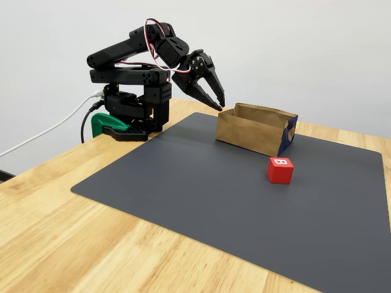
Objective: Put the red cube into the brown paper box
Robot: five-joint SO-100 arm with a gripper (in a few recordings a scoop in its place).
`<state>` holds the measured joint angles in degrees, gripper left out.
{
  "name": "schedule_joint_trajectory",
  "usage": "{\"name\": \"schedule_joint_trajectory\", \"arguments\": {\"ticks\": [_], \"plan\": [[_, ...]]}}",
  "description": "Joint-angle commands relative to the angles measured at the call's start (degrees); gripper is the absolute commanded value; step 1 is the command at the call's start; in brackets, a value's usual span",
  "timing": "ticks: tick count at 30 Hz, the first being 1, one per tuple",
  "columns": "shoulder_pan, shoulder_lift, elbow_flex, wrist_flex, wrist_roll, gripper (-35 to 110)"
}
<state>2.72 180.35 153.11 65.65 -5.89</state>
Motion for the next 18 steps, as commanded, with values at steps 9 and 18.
{"name": "schedule_joint_trajectory", "arguments": {"ticks": [9, 18], "plan": [[0.7, -0.3, -0.7, -0.3, -1.0, 0], [0.2, -0.3, -0.7, -0.3, -1.6, 4]]}}
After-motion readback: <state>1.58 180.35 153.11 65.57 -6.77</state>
